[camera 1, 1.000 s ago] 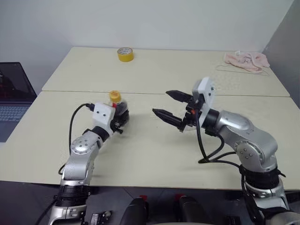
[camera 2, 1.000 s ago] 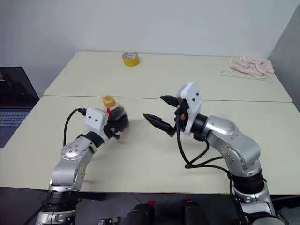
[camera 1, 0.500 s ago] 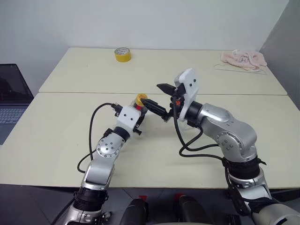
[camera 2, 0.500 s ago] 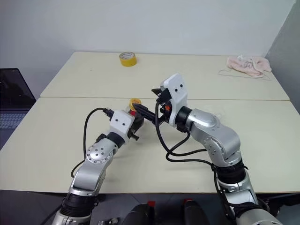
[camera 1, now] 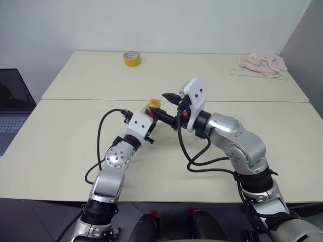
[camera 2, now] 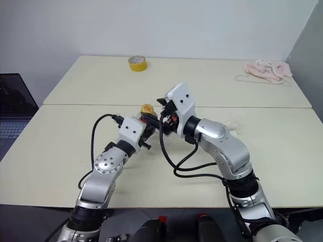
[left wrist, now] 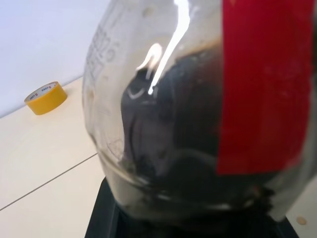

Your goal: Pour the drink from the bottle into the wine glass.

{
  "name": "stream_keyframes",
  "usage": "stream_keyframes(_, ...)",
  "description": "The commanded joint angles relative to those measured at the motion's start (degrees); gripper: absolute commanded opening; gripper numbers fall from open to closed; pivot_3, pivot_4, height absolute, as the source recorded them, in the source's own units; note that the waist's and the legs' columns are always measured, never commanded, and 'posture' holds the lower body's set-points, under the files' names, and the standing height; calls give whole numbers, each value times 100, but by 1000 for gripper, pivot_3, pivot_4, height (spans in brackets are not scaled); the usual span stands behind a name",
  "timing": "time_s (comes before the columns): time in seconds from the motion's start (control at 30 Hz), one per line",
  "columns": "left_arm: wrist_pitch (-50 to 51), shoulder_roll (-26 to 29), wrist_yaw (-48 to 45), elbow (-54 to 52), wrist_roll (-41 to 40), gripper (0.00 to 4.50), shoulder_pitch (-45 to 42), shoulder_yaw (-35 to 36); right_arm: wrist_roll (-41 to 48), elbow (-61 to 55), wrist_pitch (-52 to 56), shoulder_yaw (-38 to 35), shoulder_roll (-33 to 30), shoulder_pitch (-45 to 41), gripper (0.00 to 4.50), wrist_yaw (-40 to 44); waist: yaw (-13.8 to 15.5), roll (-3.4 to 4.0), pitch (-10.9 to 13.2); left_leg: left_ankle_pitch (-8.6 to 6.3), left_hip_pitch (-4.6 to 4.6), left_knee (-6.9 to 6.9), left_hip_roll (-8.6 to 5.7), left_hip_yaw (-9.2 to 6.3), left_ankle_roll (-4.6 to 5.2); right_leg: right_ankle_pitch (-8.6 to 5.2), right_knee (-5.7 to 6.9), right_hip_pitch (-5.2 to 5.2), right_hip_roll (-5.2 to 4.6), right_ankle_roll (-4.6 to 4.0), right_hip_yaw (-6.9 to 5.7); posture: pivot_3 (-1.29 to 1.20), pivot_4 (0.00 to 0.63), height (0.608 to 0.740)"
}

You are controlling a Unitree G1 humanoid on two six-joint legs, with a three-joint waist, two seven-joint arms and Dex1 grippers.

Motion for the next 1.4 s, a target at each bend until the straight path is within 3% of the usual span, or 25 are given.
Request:
stream_keyframes(0.03, -119, -22, 33, -145, 29, 1118, -130, 36, -57, -91, -147, -108, 33, -137, 2212, 19, 0, 0, 0, 0, 0, 0, 0, -2, 0, 0, 0, 0, 0, 0, -2, 0, 150, 740)
stream_keyframes(0.13, -143, -17, 34, -134, 39, 1066, -138, 31, -90, -92, -135, -97, 23, -143, 1255, 64, -2, 0, 0, 0, 0, 0, 0, -1, 0, 0, 0, 0, 0, 0, -1, 0, 150, 740)
stream_keyframes(0.4, 34, 102, -403, -316, -256, 947, -145, 37, -205, -186, -452, -66, -229, -145, 1247, 419, 0, 0, 0, 1, -1, 0, 0, -1, -1, 0, -1, 0, 0, 0, -1, 0, 150, 740)
stream_keyframes(0.67, 411, 1513, -2811, -486, -1735, 898, -223, 352, -85, -97, -1827, -85, -1379, -188, 1246, 2541, -19, 3, 4, -1, -1, -3, 0, -1, 1, 0, -4, 1, 1, 0, -5, 0, 150, 740)
stream_keyframes(0.83, 419, 2003, -3506, -380, -2151, 871, -268, 355, -160, 106, -2504, -30, -1669, -310, 1246, 3417, -19, 3, 5, -1, 0, -2, 1, -3, 2, -1, -5, 2, 1, 0, -5, 0, 150, 740)
stream_keyframes(0.93, 400, 2037, -3579, -374, -2212, 854, -255, 319, -145, 147, -2687, -23, -1703, -321, 1246, 3663, -17, 4, 6, -1, -1, -1, 1, -3, 2, -1, -6, 2, 1, 0, -5, 0, 150, 740)
stream_keyframes(1.1, 361, 1551, -2834, -381, -2027, 797, -170, 354, 94, -26, -2341, -41, -1584, 21, 1246, 3549, -8, 4, 6, -1, -1, 0, 2, -4, 2, 0, -6, 2, 0, 0, -3, 0, 150, 740)
stream_keyframes(1.4, 29, 665, -1274, -620, -1304, 756, 93, 371, -154, -172, -1931, -233, -808, 722, 4440, 1972, -9, 3, 6, 0, -2, 0, 3, -4, 1, 0, 0, -1, 1, 0, -1, 0, 150, 740)
